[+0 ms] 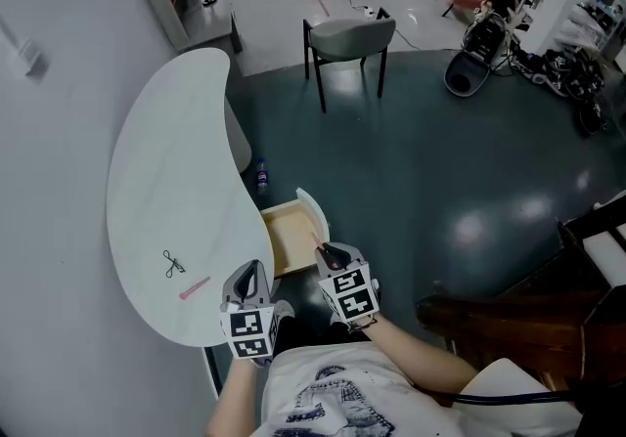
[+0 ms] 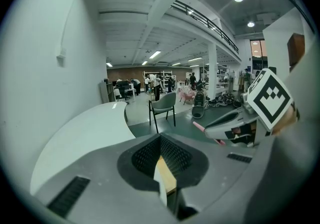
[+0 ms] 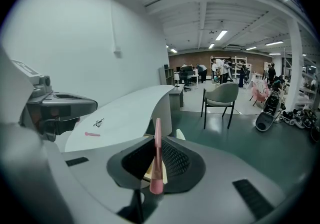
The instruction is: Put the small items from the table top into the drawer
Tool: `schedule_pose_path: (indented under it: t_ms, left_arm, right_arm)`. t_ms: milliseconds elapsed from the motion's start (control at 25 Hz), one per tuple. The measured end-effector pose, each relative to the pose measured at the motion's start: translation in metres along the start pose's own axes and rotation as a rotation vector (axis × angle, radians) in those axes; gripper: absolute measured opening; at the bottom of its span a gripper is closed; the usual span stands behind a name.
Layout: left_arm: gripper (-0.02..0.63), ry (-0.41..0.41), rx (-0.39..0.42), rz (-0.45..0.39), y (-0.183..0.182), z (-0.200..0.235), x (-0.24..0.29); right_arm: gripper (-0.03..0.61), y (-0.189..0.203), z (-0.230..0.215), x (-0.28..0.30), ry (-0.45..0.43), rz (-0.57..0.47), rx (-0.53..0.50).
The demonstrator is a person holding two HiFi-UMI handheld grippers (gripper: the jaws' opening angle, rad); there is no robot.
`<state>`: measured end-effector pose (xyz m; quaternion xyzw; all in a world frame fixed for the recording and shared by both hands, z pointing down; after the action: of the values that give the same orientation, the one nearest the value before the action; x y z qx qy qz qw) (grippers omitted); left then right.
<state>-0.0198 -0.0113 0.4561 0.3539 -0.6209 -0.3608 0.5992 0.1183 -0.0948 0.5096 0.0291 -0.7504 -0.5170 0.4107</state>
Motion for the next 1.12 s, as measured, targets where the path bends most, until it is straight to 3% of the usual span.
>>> schedule_pose_path:
  t_ms: [360, 1120]
  left_arm:
    - [0.02, 0.008, 0.021, 0.046, 0.003, 0.012, 0.029]
    - [0.02, 0.153, 0.042, 0.132, 0.023, 0.068, 0.139]
  right_arm:
    - [0.06, 0.009, 0.002, 0.027, -0.017, 0.054, 0.04]
    - [0.06, 0.03, -0.019, 0.156, 0.075, 0.167, 0.167]
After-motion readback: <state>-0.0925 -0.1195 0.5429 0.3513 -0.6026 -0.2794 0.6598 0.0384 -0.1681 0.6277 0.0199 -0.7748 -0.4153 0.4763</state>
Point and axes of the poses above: the fingertips, and each gripper's own axes: x forward along the fingers, z to its left, y out of its underside, the point moved 4 cm from there along -x, backward along the fingers, and after that the axes turned 1 degree about y, right-handed, at the moved point
